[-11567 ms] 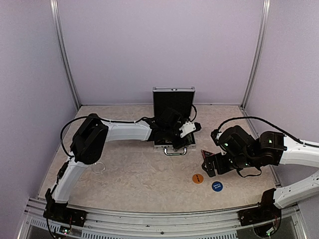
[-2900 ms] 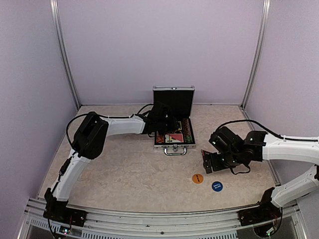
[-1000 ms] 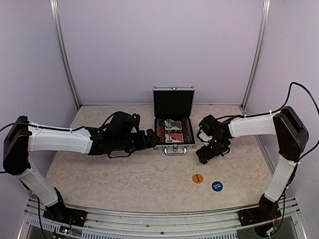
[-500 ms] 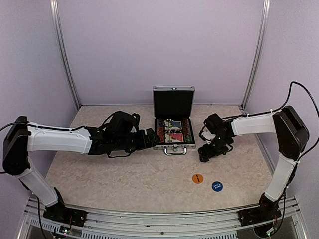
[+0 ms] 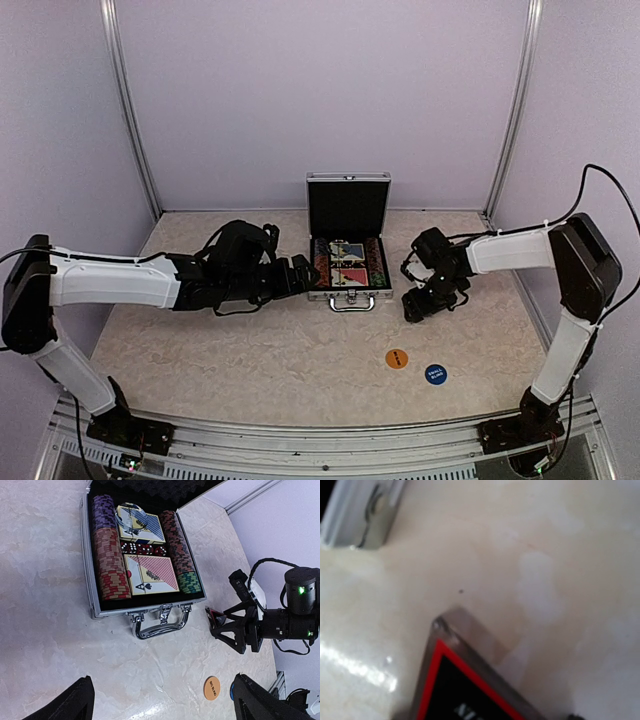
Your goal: Pack up texas hold em set
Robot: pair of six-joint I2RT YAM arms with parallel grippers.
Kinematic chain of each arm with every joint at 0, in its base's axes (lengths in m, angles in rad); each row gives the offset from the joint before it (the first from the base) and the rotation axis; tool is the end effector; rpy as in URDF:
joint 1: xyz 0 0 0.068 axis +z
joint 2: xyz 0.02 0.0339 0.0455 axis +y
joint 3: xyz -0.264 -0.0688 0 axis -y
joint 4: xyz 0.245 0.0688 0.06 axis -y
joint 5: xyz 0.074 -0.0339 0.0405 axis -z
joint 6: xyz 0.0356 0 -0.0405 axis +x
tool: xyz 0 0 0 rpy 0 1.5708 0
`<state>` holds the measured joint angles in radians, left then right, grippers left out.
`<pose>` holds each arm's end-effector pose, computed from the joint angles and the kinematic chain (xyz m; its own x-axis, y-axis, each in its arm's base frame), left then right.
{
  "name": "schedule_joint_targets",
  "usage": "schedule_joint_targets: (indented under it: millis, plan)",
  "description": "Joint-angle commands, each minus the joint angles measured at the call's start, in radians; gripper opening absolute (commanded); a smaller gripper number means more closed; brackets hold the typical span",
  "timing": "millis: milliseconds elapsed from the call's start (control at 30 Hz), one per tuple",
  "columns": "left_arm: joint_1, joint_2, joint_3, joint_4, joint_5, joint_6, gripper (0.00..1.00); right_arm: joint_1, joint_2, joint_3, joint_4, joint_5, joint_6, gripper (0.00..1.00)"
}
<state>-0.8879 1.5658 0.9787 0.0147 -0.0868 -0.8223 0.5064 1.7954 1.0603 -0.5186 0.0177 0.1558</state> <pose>0.2219 -0.2679 0.2324 -0.7652 -0.2161 -0.6065 0.2442 0.7742 -0.5840 0.2932 0.1619 0.1469 -0.8953 -0.3192 -0.3106 -0.3454 0.9379 0.0318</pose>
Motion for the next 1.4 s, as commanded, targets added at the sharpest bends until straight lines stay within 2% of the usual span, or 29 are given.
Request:
schedule_joint_targets:
  millis: [0,533,933,1367]
  plan:
    - [-0.002,-0.023,-0.006,0.002,-0.003,0.0,0.95,-0.013,0.038,-0.064,-0.023,-0.051,0.02,0.7]
    - [-0.002,-0.003,0.007,0.011,0.012,-0.009,0.95,-0.012,-0.042,-0.024,-0.038,-0.049,0.062,0.66]
    - [-0.003,0.001,0.008,0.014,0.017,-0.011,0.95,-0.013,-0.12,0.059,-0.131,0.038,0.095,0.66]
    - [-0.005,-0.011,-0.013,0.016,0.012,-0.015,0.95,-0.009,-0.047,0.259,-0.18,0.066,0.117,0.66]
